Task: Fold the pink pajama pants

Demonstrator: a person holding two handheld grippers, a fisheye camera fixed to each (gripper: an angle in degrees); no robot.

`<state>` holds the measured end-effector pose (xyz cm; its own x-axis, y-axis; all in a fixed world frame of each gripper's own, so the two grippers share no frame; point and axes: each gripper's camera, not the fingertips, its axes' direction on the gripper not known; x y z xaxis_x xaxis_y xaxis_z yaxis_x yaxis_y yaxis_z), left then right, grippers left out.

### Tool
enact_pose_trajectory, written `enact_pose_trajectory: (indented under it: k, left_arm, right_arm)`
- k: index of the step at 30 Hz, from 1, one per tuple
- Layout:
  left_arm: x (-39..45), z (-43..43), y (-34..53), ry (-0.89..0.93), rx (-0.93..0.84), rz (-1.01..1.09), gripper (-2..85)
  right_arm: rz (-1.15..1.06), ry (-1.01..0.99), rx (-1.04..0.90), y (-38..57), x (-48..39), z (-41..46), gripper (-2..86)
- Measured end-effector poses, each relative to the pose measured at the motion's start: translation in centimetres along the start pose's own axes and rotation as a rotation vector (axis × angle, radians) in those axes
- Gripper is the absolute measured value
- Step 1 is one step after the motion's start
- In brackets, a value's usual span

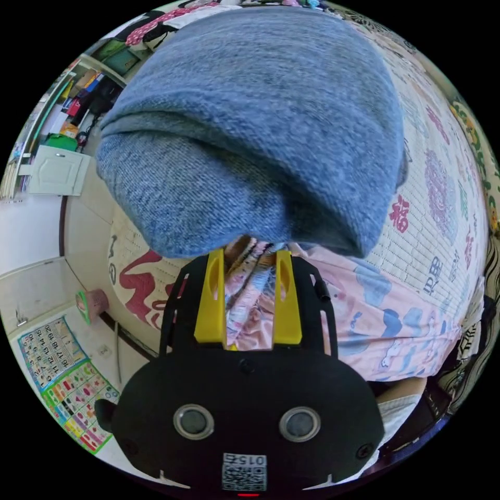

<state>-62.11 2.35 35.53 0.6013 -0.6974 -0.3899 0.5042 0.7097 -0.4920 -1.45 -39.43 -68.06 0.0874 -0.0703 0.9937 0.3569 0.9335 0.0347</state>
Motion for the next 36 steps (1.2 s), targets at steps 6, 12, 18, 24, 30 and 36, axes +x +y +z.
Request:
enact_pose_trajectory:
  k: [6, 12, 18, 24, 30, 36]
  left_arm:
    - [0.7, 1.3, 0.6, 0.070, -0.066, 0.054, 8.2]
    - [5.8, 0.2, 4.1, 0.068, -0.009, 0.217, 3.2]
    - [16.5, -4.2, 11.9, 0.118, 0.184, 0.480, 1.7]
    - [32.8, -3.0, 21.6, 0.128, 0.308, 0.868, 1.6]
    - [47.7, 3.7, 32.4, 0.197, 0.287, 1.126, 1.6]
    - [59.9, 14.6, 43.5, 0.203, 0.176, 1.315, 2.0]
  right_arm:
    - [-0.001, -0.263, -0.021, -0.7, 6.0, -2.2, 6.9]
    - [-0.130, -0.371, 0.056, 1.6, 9.5, -10.0, 6.6]
    - [-0.311, -0.650, 0.155, 8.0, 19.8, -24.5, 6.7]
    - [-0.398, -0.843, 0.258, 16.8, 37.8, -39.1, 6.7]
    - [-0.351, -0.899, 0.346, 26.6, 57.6, -48.3, 6.8]
    - [-0.274, -0.730, 0.414, 36.2, 76.0, -52.4, 6.9]
